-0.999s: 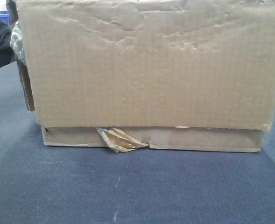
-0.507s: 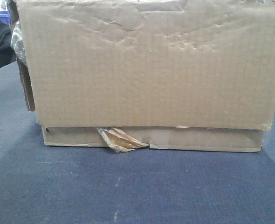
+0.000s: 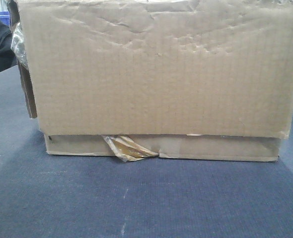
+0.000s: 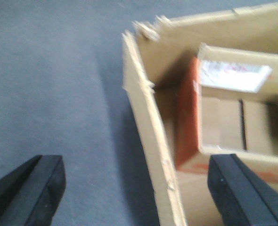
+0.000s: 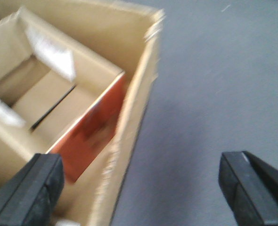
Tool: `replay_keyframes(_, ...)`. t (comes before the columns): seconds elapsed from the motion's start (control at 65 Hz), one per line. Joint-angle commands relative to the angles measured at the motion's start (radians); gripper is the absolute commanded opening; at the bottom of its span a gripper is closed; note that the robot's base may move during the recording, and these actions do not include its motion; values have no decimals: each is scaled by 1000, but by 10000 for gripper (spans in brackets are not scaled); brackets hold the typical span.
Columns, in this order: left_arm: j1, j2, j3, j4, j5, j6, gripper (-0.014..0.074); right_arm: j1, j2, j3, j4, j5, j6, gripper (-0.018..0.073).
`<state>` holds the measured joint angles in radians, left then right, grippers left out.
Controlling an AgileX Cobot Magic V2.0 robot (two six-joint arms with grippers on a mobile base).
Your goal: Stack two boxes on right shelf middle
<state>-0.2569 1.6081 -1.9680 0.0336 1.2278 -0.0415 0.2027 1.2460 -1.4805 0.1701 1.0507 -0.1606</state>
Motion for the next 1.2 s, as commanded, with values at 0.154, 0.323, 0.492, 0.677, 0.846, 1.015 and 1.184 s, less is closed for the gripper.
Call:
replay_keyframes(0.154, 4, -4, 127, -34, -7, 10, 509, 20, 118, -25, 1, 43, 29, 568)
replay_keyframes(0.323, -12, -2, 257, -48, -26, 10, 509, 20, 186, -25, 1, 45, 29, 568)
replay_keyframes(0.492, -48, 30, 293, -48, -50, 10, 509, 20, 235, -23, 1, 48, 29, 568)
replay_keyframes(0.677, -57, 85, 293, -48, -73, 3, 509, 20, 292, -23, 1, 44, 29, 568)
replay_keyframes(0.846, -57, 120, 293, -49, -65, -5, 507, 20, 341, -23, 1, 40, 29, 561)
replay_keyframes(1.015, -57, 120, 291, -49, -65, -22, 407, 20, 352, -23, 1, 31, 29, 292)
replay_keyframes(1.184, -57, 120, 291, -49, -65, -22, 28, 20, 352, -23, 1, 29, 29, -125)
